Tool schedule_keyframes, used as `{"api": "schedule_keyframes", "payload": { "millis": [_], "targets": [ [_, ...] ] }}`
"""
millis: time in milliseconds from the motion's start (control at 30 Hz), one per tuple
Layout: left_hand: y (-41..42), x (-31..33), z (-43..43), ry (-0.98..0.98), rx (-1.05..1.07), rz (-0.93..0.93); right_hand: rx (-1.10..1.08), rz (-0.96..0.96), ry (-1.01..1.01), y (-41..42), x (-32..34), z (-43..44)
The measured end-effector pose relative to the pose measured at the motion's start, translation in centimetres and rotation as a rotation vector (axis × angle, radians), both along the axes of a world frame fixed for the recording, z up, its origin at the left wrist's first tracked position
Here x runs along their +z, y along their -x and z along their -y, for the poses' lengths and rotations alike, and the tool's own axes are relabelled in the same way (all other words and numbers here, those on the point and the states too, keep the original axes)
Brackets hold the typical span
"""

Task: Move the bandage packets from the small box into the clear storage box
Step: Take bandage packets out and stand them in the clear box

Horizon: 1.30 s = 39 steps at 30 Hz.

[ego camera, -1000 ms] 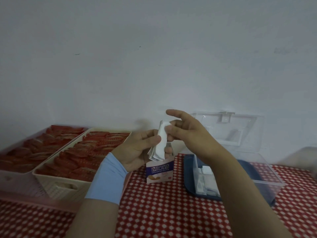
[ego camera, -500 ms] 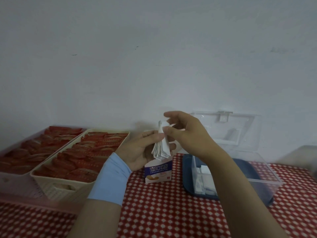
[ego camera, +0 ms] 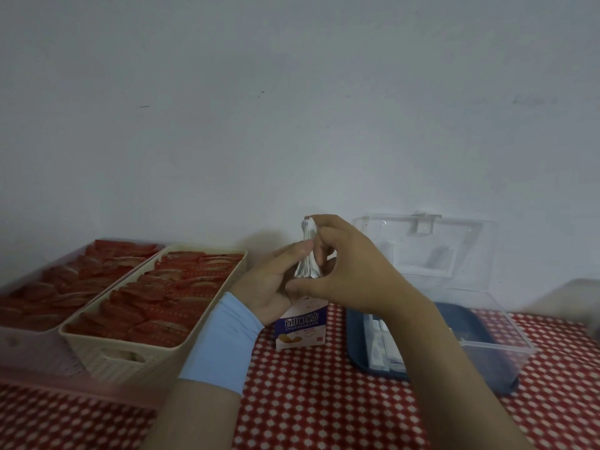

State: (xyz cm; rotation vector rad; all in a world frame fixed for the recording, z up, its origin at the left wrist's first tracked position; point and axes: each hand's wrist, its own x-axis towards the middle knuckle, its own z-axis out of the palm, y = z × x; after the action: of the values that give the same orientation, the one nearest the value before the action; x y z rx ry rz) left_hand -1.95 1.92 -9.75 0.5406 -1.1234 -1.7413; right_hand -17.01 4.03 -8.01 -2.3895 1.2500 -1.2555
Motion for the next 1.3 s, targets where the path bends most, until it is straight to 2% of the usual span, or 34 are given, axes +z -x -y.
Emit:
{"api": "schedule_keyframes", "payload": {
  "millis": [233,300,367,467,533,767,933,1067,1200,1300],
  "targets": [
    [-0.1,-0.1,-0.4,0.065,-0.032,0.026,-0.01,0.008,0.045,-0.4,0.1,-0.2],
    [-0.3,-0.2,-0.4,0.078,-0.044,0.024,0.004,0.002,-0.028,-0.3,0.4,-0.8],
    [-0.3,-0.2,-0.4,0.078,-0.058,0.037,0.066,0.105,-0.185,0.3,0.7,-1.2],
    [0.3,-0.1,-0.7,0.042,-0.09,0.055,0.115,0.409,-0.333,2.1,1.3,-1.6],
    [0.9,-0.1,-1.2,0.024,-0.13,0.073,0.087,0.472,-0.431,3.6,1.9,-1.7],
    [4.4,-0.8,-2.7,0.038,-0.312,0.152,0.063,0.224,-0.58,9.2,3.0,-3.9],
    [7.6,-0.8,-4.5,0.035,-0.251,0.213,0.031,0.106,-0.595,12.5,3.6,-4.8],
    [10.1,0.6,-4.5,0.087,-0.239,0.373,-0.068,0.081,-0.556,15.0,3.9,-5.0],
    [13.2,1.5,-3.7,0.363,-0.053,0.818,-0.201,0.026,-0.494,17.7,3.9,-5.0],
    [15.4,1.5,-3.4,0.419,0.019,0.957,-0.276,-0.019,-0.479,19.2,3.8,-4.8]
  ]
}}
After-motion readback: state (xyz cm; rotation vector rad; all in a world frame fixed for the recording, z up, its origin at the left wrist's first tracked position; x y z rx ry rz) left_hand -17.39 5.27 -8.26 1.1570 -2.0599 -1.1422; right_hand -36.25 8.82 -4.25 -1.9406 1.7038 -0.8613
